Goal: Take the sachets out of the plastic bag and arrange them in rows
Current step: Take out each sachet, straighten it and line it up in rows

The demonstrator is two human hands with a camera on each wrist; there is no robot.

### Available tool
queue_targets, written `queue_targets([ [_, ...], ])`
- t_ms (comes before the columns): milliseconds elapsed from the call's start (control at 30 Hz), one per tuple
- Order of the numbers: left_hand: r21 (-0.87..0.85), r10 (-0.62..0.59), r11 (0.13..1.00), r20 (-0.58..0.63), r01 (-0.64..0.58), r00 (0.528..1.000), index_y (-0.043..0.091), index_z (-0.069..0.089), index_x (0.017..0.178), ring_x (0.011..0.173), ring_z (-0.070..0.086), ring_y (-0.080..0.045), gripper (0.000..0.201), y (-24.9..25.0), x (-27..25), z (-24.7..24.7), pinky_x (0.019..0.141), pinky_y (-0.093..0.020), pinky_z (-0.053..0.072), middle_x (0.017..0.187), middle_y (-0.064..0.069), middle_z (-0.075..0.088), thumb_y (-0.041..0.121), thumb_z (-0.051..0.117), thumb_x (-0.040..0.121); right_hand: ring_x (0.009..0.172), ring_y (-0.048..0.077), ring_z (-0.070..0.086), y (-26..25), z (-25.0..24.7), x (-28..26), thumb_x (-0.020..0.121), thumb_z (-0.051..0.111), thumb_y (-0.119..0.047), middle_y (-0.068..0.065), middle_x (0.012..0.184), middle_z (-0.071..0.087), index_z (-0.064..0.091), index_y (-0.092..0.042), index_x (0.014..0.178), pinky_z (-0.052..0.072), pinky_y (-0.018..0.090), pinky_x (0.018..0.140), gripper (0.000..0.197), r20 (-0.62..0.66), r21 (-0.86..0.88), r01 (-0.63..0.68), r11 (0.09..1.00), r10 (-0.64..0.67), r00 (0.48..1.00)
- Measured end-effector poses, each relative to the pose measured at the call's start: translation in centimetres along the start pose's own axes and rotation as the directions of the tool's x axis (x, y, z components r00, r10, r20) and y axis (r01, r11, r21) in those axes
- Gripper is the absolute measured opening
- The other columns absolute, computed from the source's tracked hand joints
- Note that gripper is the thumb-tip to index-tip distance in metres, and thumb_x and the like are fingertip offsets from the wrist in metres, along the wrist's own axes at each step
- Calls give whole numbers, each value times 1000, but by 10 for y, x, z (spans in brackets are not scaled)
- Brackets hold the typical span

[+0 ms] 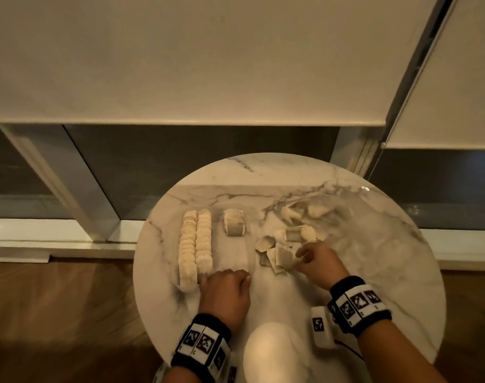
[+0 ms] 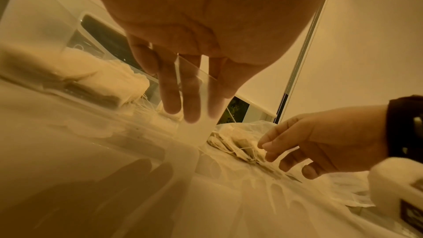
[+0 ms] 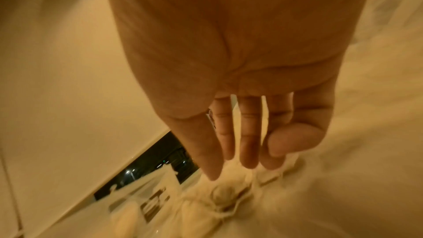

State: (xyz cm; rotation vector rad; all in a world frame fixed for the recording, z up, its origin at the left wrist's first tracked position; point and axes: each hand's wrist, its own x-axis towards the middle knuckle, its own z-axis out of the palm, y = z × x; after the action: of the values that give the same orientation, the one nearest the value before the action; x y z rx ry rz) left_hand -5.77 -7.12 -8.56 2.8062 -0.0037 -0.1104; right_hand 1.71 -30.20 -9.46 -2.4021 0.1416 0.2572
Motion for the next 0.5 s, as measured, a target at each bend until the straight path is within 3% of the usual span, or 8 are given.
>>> queue_targets([
  [67, -9, -7, 1000, -4, 6, 1000, 35, 67, 109, 104, 61, -14, 35, 1, 1, 0, 103, -45, 33, 105, 10, 70, 45, 34, 100, 74, 8, 59, -5, 10, -6, 79, 77, -19, -10, 82, 61, 68, -23, 97, 41, 11, 61, 20, 0, -78, 53, 996, -53, 999],
  [167, 0, -8, 1000, -8, 8, 1000, 36, 66, 113, 107, 60, -14, 35, 1, 1, 2, 103, -43, 33, 109, 11, 70, 46, 35, 100, 90, 18, 63, -8, 22, -7, 74, 75, -25, -5, 97, 64, 64, -30, 108, 51, 27, 75, 36, 15, -167, 66, 984, -64, 998],
  [233, 3, -4, 1000, -14, 4, 1000, 36, 66, 114, 107, 60, -14, 35, 1, 1, 2, 102, -42, 33, 110, 11, 70, 46, 36, 100, 94, 21, 64, -9, 26, -5, 71, 76, -32, -2, 103, 66, 63, -31, 112, 53, 30, 78, 43, 48, -220, 85, 972, -76, 996],
  [433, 1, -7, 1000, -21, 7, 1000, 36, 66, 114, 107, 59, -14, 35, 0, 1, 2, 101, -41, 31, 110, 10, 70, 46, 36, 101, 89, 20, 66, -17, 28, 1, 84, 70, -32, -3, 93, 71, 71, -28, 92, 55, 33, 78, 9, 5, -187, 84, 979, -85, 996],
  [500, 4, -7, 1000, -22, 7, 1000, 36, 66, 115, 108, 59, -15, 35, 0, 2, 2, 102, -42, 31, 110, 10, 69, 46, 35, 101, 83, 18, 65, -17, 25, 0, 86, 69, -37, -4, 86, 70, 72, -27, 89, 54, 31, 75, 10, -19, -173, 75, 982, -79, 997],
])
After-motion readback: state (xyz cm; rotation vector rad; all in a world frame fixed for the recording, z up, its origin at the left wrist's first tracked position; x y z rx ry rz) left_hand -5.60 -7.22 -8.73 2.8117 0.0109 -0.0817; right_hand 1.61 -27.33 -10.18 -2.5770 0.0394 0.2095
